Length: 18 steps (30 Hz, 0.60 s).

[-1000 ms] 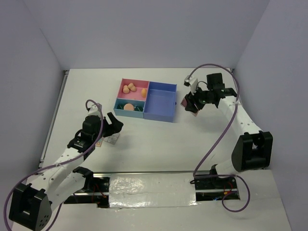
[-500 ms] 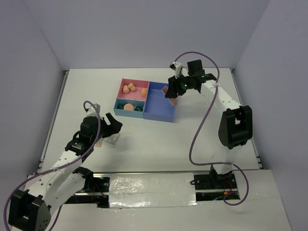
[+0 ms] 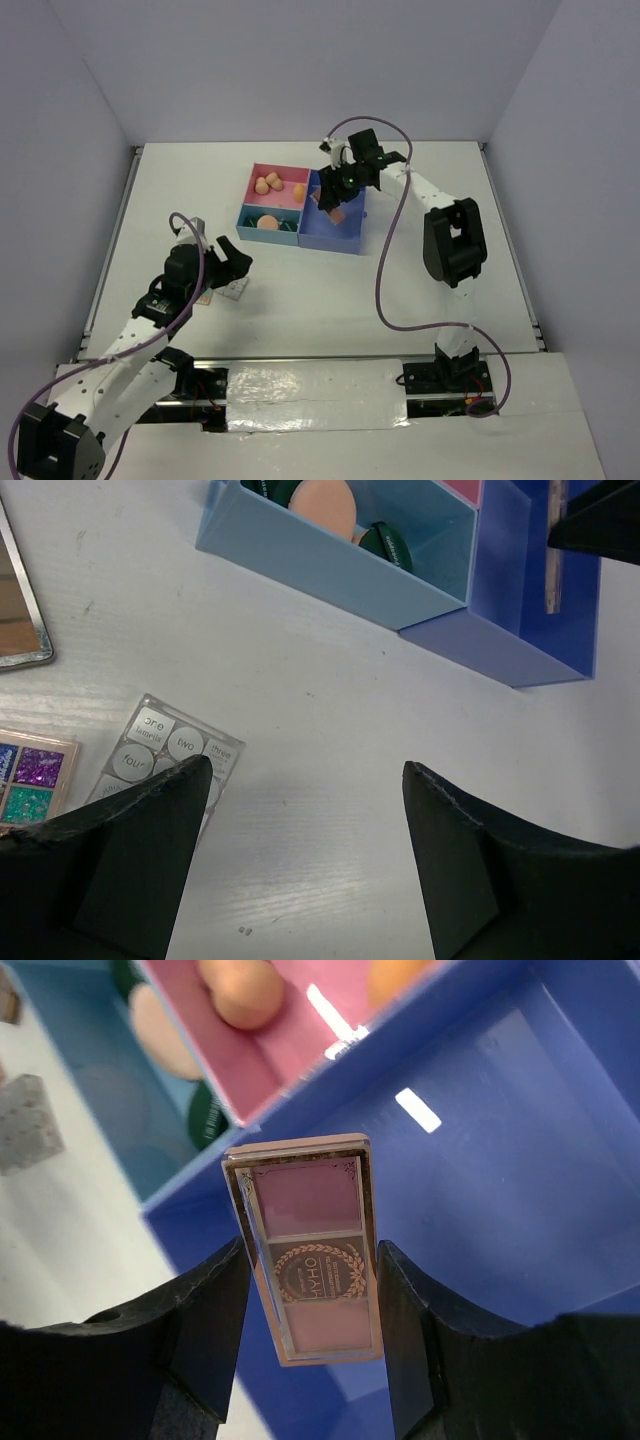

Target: Organize the makeup

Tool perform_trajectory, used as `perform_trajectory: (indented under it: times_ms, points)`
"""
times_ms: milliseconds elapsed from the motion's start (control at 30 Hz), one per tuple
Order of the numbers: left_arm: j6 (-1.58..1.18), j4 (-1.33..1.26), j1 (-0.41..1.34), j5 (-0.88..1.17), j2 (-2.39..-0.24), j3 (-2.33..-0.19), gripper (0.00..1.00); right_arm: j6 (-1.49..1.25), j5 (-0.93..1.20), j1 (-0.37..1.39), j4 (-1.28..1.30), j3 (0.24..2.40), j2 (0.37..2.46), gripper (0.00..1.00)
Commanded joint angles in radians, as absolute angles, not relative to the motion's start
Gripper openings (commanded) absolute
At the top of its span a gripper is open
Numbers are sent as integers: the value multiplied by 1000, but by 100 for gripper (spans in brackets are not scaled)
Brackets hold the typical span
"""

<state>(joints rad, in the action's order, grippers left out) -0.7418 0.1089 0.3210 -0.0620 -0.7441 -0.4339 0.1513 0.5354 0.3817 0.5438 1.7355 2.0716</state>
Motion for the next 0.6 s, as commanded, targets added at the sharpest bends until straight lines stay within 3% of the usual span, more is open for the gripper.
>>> perform_trajectory:
  times_ms: [0, 333, 567]
  points:
    - [-767, 123, 314, -90, -733, -431, 90, 167, 465, 376, 571, 1772, 2106, 44]
    - [-844, 211, 311, -135, -868, -468, 86, 201, 451, 374, 569, 1709, 2056, 74]
    - [-841, 287, 308, -153, -926, -525, 89, 257, 466, 368, 586, 1675, 1954, 88]
